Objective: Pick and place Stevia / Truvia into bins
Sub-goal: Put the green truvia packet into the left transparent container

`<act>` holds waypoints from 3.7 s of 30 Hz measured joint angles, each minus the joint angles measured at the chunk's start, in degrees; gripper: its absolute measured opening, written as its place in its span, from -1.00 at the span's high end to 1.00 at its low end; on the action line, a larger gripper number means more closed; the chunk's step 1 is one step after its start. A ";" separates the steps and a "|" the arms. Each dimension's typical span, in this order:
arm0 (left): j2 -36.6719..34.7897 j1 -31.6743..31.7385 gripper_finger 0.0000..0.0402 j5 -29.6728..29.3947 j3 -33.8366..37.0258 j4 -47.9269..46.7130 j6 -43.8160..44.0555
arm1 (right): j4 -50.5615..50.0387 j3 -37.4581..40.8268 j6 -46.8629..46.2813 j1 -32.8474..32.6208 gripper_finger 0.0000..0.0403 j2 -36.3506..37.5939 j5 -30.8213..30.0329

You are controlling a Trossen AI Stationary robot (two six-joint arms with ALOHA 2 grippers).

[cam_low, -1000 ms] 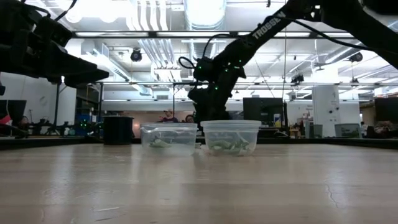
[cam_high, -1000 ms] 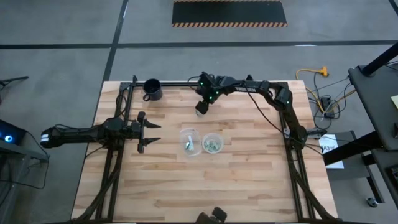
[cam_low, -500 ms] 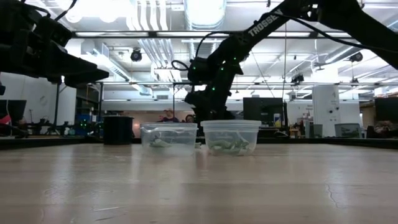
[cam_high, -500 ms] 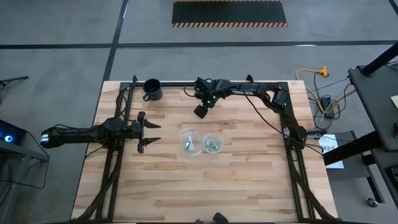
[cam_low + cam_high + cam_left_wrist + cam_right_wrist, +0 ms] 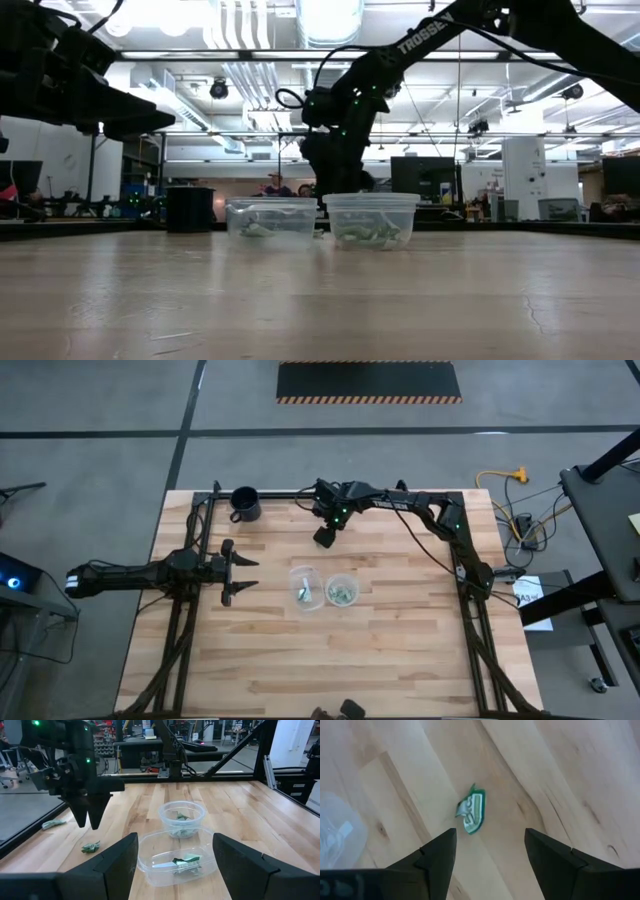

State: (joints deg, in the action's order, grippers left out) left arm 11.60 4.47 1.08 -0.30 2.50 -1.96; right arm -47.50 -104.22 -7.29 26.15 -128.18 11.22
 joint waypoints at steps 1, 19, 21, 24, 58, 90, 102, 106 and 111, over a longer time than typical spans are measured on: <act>0.00 0.00 -0.20 0.00 0.00 0.02 0.02 | -0.69 -0.37 0.02 0.06 -0.11 0.00 0.02; 0.04 0.00 -0.20 0.02 0.00 -0.02 0.02 | -20.53 -25.91 10.62 -1.15 -0.11 -14.76 -1.97; 0.00 0.00 -0.20 0.00 0.00 0.04 0.02 | -21.95 -27.38 12.57 -1.30 -0.11 -15.23 -1.75; -0.01 0.00 -0.20 0.02 0.00 0.02 0.02 | -23.43 -28.67 15.05 -1.30 -0.11 -15.98 -1.69; 0.00 0.02 -0.20 -0.01 0.00 -0.01 0.02 | -23.71 -28.90 12.75 -1.44 -0.11 -16.14 -6.49; 0.00 0.00 -0.20 0.00 0.00 0.00 0.02 | 4.56 2.89 16.75 9.64 -0.11 1.29 4.01; 0.00 0.00 -0.20 0.00 0.00 0.00 0.02 | 20.36 18.17 16.74 11.74 -0.11 10.08 -0.73; 0.00 0.00 -0.20 0.00 0.00 -0.02 0.02 | 21.51 18.33 16.46 14.37 -0.11 8.95 -0.80; 0.00 0.00 -0.20 0.00 0.00 0.00 0.01 | 22.33 18.34 16.83 16.11 -0.11 7.88 -0.46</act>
State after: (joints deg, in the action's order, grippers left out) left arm 11.60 4.47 1.08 -0.30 2.50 -1.95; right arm -25.16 -85.87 9.54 42.26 -120.30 10.76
